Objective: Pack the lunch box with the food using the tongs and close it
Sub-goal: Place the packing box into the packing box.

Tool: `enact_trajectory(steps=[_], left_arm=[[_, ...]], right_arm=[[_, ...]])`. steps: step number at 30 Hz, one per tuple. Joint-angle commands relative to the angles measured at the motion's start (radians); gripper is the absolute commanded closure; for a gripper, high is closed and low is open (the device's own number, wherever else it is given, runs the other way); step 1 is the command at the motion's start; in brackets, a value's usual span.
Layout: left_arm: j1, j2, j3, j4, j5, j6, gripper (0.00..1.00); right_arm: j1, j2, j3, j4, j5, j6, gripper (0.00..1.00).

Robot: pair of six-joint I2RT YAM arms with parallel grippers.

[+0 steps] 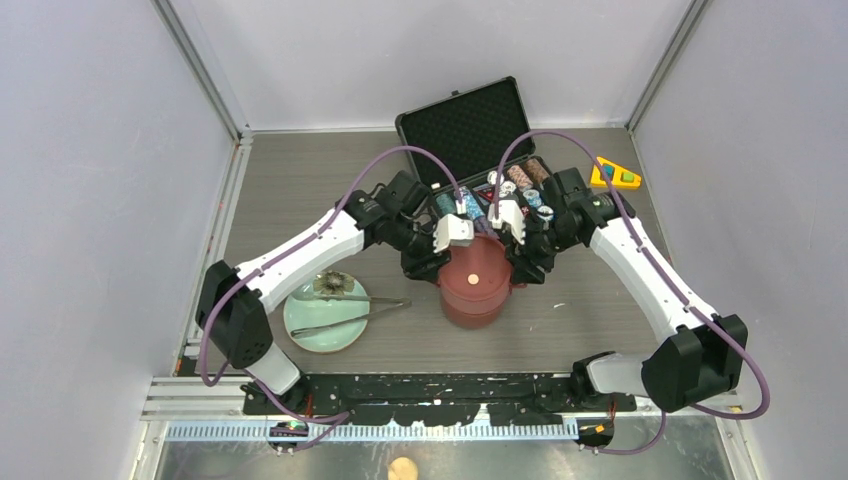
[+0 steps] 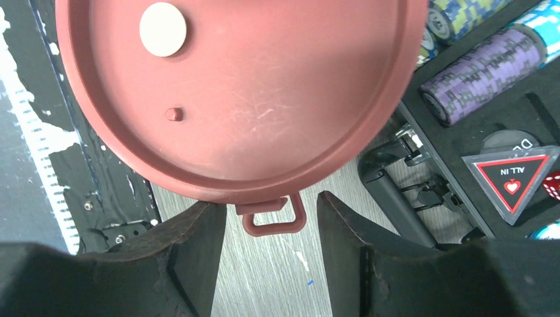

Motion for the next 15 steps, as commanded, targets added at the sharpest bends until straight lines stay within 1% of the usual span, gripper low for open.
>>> enact_trajectory(steps=[1,10,15], left_arm=[[0.032,-0.076,-0.034,0.119,0.139,-0.046,0.53],[0.045,-0.066,-0.050,0.124,0.175,-0.021,0.51],[0.045,-0.066,-0.071,0.129,0.171,-0.013,0.48]], right_arm=[[-0.034,-0.040,0.057,0.056,-0.106,0.055,0.39],[-0.043,-0.054,-0.036,0.048,-0.089,0.010,0.38],[-0.047,-0.055,-0.081,0.059,-0.029,-0.035,0.38]])
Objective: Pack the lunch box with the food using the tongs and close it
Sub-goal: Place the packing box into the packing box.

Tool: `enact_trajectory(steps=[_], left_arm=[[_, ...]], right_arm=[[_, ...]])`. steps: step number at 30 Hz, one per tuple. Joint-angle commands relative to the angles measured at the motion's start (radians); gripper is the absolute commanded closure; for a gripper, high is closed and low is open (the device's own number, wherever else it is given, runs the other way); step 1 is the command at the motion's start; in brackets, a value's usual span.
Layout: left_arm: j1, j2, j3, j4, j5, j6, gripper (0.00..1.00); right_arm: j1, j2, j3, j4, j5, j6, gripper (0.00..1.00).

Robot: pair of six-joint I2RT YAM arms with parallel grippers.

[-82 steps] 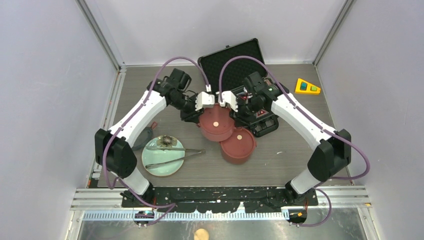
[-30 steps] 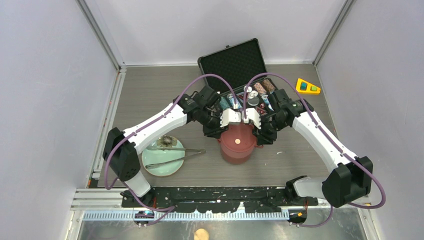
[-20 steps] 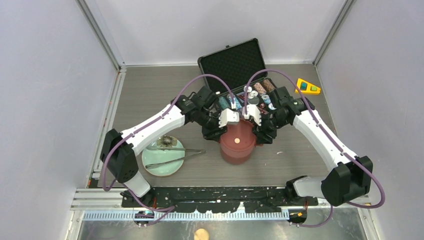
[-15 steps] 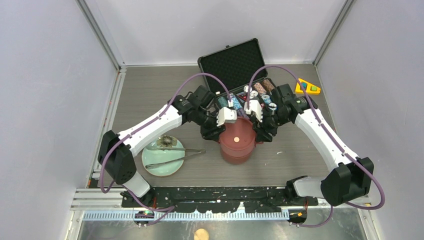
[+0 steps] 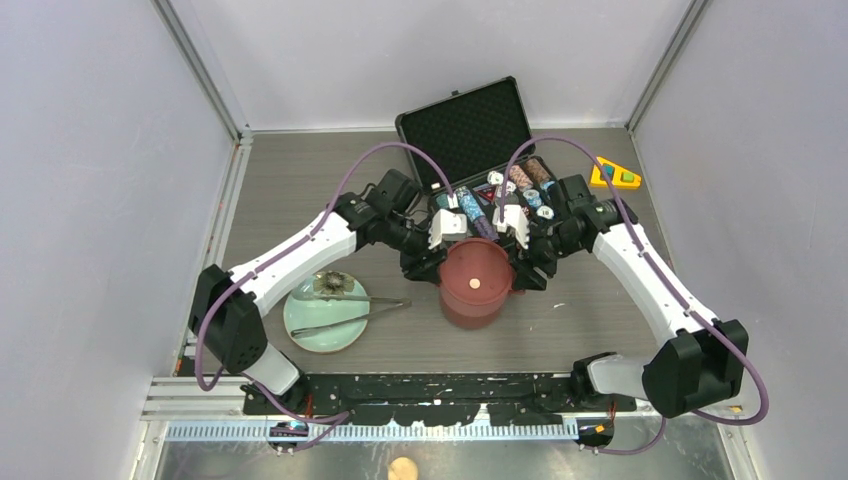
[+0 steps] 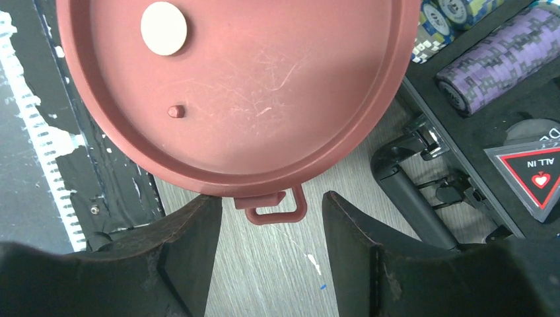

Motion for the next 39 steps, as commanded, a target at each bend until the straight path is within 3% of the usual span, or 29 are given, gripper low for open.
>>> enact_trajectory(steps=[1,15,19,21,28,31,39], left_arm=[[0.001,-0.027,-0.019,0.040,0.045,0.014,0.47],[0.014,-0.054,-0.179,0.131,0.041,0.046,0.50],[0.046,-0.089,-0.180,0.115,0.057,0.028,0.47],[0.083,-0.114,-0.150,0.089,0.079,0.003,0.43],[0.142,-0.183,-0.039,-0.009,0.082,-0.035,0.08],[0.169,-0.192,-0.038,0.035,0.083,-0.112,0.06],[0.214,-0.197,-0.133,0.209,0.150,-0.209,0.05]], right_arm=[[-0.012,-0.026,-0.039,0.047,0.019,-0.055,0.37],[-0.065,-0.026,-0.127,0.075,0.011,-0.079,0.40],[-0.096,-0.046,-0.087,0.041,-0.016,-0.046,0.40],[-0.108,-0.059,-0.020,0.010,-0.017,-0.010,0.39],[-0.112,-0.057,0.229,-0.068,-0.057,0.161,0.39],[-0.051,-0.029,0.315,-0.051,-0.051,0.273,0.39],[0.264,0.059,0.325,0.071,0.209,0.376,0.40]])
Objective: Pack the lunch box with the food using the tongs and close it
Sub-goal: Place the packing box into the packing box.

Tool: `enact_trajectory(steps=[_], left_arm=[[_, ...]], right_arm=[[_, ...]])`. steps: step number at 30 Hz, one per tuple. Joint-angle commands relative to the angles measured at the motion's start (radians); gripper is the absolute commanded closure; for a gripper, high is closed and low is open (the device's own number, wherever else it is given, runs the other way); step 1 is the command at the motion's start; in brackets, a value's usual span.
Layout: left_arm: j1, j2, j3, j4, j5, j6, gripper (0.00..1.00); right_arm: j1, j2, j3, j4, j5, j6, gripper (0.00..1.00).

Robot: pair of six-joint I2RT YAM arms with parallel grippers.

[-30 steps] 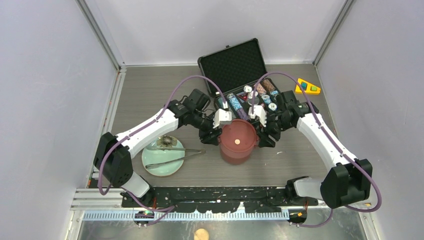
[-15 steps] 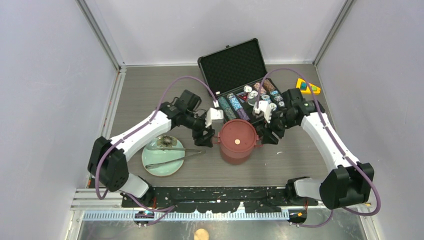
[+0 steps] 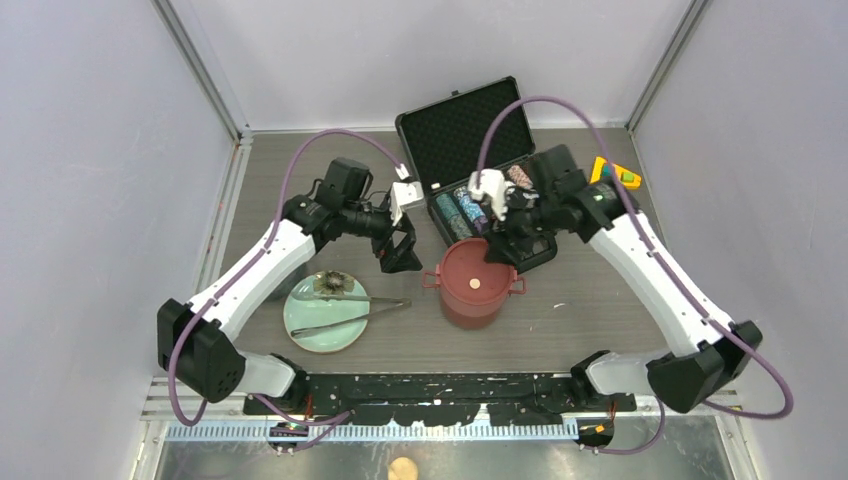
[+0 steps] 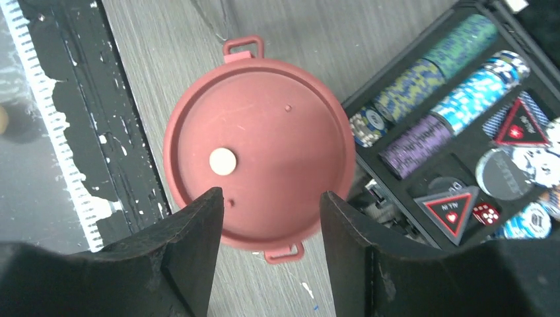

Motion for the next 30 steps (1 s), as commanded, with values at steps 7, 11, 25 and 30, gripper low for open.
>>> enact_trajectory(steps=[7,11,25,30], left_arm=[[0.023,0.017,-0.122,0.217,0.123,0.000,0.14],[0.008,0.048,-0.165,0.296,0.083,0.024,0.20],[-0.071,0.202,-0.242,0.261,0.064,0.216,0.43],[-0.074,0.213,-0.291,0.368,0.072,0.173,0.51]], right_arm=[[0.163,0.120,-0.108,0.100,0.234,0.037,0.43],[0.164,0.133,-0.172,0.097,0.253,0.011,0.44],[0.163,0.162,-0.186,0.054,0.243,-0.013,0.44],[0.163,0.166,-0.186,0.053,0.243,-0.017,0.44]])
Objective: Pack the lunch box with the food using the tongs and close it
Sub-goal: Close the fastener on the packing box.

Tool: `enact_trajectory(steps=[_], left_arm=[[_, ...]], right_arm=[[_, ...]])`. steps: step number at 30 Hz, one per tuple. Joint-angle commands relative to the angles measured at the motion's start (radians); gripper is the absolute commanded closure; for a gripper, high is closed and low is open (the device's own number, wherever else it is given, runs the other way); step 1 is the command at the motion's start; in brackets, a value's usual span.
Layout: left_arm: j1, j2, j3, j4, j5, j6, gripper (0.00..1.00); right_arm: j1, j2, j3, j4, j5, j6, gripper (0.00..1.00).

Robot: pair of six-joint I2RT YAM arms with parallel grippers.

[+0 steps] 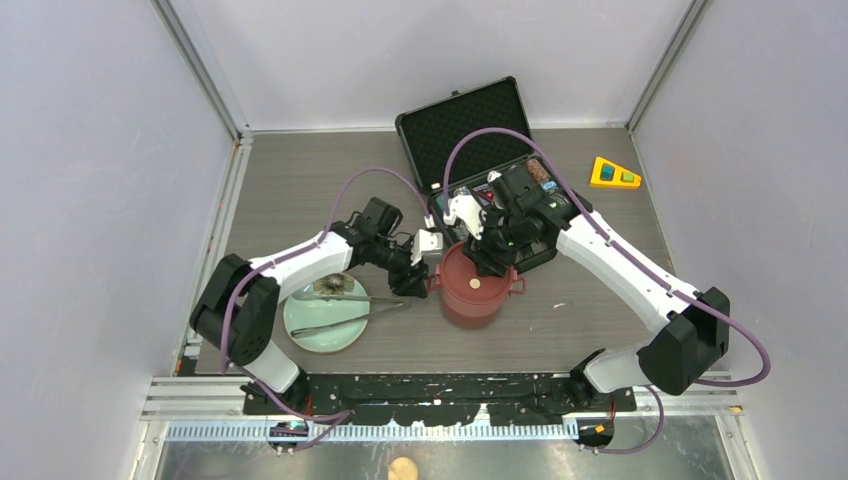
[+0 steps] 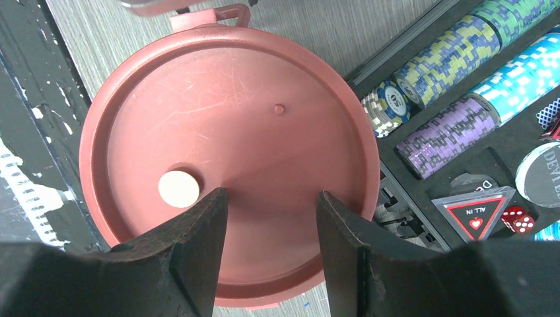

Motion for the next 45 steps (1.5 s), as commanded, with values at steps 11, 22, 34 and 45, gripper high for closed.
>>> enact_trajectory(steps=[11,22,34,45], left_arm=[[0.005,-0.169,-0.110,0.181,-0.021,-0.144,0.43],[0.055,-0.280,-0.037,-0.025,-0.337,-0.459,0.00],[-0.023,-0.205,-0.097,0.062,-0.560,-0.772,0.00],[-0.029,-0.167,-0.080,0.052,-0.563,-0.854,0.00]], right_arm=[[-0.027,-0.003,0.089,-0.059,-0.009,0.116,0.40],[-0.278,-0.284,-0.071,0.071,0.225,0.494,0.22],[-0.306,-0.359,-0.335,0.173,0.427,0.677,0.16],[-0.311,-0.260,-0.274,0.093,0.456,0.563,0.16]])
